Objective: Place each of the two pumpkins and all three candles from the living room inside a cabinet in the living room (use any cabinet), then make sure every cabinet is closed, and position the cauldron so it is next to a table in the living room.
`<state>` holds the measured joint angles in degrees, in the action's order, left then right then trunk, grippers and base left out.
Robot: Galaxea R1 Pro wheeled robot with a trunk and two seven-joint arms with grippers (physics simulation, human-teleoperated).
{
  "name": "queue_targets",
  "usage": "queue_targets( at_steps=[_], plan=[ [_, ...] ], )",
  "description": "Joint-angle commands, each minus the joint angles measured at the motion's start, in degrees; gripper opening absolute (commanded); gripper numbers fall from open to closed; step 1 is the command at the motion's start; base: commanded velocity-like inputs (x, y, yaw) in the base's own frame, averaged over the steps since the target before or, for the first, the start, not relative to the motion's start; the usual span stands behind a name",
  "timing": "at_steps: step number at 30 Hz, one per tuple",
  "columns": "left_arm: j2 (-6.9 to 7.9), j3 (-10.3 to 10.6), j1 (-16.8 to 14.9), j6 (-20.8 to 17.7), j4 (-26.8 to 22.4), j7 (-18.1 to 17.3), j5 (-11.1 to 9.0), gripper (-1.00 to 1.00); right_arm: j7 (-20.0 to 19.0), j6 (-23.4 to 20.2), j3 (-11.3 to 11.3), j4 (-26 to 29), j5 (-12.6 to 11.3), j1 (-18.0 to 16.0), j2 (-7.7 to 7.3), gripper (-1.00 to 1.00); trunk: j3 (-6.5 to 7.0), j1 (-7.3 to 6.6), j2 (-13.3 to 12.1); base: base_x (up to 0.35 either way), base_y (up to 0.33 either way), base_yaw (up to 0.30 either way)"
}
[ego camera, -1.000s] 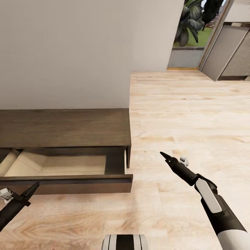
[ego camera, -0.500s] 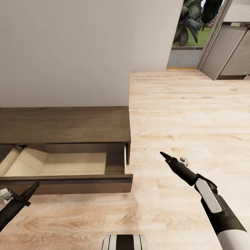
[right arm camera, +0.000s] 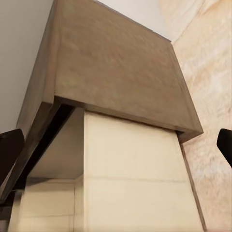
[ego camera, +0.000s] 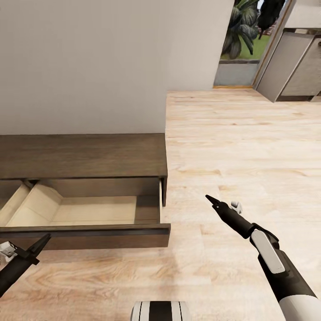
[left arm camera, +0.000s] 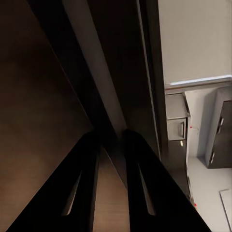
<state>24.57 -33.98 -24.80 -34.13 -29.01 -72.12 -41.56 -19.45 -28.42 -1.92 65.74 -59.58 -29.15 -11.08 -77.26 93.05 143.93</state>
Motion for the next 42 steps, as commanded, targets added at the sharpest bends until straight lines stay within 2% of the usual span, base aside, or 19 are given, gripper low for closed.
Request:
queue_targets(
  at_steps=[1, 19, 42],
  plan=[
    [0.04, -0.21, 0.01, 0.12, 0.09, 0.14, 0.4, -1.0, -0.06, -0.4, -0.1, 0.0, -0.3, -0.02, 0.01, 1.0, -0.05, -0.01, 0.01, -0.144, 0.0, 0.0],
    [0.03, -0.21, 0.01, 0.12, 0.09, 0.14, 0.36, -1.0, -0.06, -0.4, -0.1, 0.0, -0.35, -0.02, 0.01, 1.0, -0.05, -0.01, 0.01, -0.112, 0.0, 0.0],
    [0.04, -0.22, 0.01, 0.03, 0.09, 0.31, 0.42, -1.0, -0.06, -0.4, -0.1, -0.03, -0.31, -0.02, 0.01, 1.0, -0.05, -0.01, 0.01, -0.006, 0.0, 0.0]
  ],
)
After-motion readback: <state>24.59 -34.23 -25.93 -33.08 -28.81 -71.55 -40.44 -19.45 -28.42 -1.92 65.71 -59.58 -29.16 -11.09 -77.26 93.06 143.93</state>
